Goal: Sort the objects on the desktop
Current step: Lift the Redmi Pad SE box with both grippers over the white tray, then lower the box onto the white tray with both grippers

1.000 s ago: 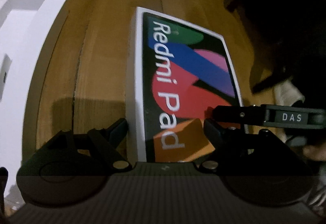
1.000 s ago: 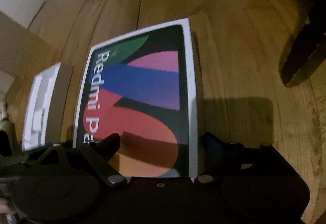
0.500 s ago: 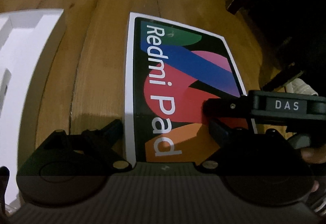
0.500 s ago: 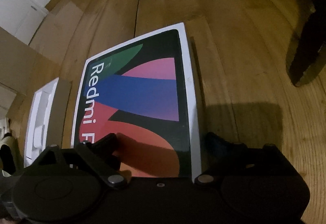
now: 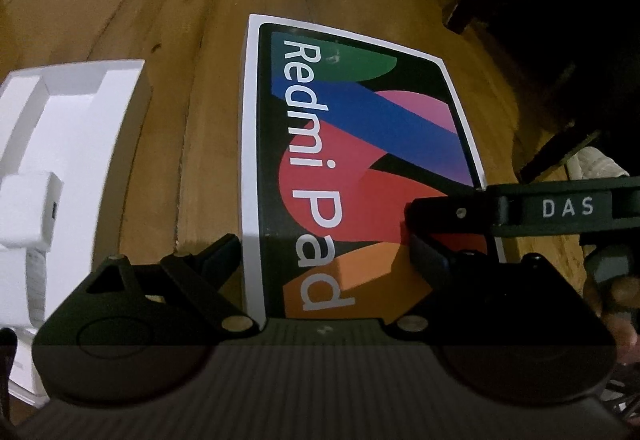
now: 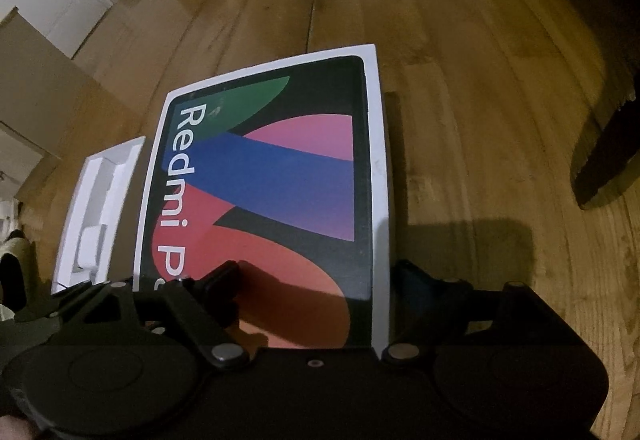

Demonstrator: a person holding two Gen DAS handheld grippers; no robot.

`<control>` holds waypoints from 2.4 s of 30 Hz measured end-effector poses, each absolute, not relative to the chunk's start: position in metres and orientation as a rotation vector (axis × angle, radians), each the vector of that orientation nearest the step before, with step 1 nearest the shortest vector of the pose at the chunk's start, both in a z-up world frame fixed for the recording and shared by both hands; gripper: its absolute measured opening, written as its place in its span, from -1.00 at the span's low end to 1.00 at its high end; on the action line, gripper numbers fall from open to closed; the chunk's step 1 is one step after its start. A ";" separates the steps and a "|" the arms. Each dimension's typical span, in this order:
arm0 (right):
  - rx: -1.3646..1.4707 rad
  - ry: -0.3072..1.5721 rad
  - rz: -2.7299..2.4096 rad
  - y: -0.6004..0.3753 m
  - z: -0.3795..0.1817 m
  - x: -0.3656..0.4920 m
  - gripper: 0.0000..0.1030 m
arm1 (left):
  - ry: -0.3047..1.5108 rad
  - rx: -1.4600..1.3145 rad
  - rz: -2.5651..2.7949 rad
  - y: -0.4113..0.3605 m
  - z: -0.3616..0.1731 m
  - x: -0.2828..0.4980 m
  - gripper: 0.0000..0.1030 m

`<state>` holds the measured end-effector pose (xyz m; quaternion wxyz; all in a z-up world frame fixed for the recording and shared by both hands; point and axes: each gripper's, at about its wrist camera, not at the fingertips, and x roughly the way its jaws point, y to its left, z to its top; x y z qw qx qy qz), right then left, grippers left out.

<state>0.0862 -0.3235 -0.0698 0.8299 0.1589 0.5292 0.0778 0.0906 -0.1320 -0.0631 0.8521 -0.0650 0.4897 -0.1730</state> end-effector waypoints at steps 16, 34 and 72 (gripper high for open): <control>0.312 0.967 0.210 -0.310 -0.016 0.079 0.70 | 1.018 -0.163 -0.310 -0.111 -0.018 0.085 0.78; 0.399 0.907 0.361 -0.242 0.007 0.078 0.70 | 0.967 -0.183 -0.198 -0.020 0.023 0.066 0.75; 0.512 1.018 0.512 -0.134 -0.066 0.087 0.64 | 0.974 -0.233 0.003 0.090 -0.031 0.116 0.79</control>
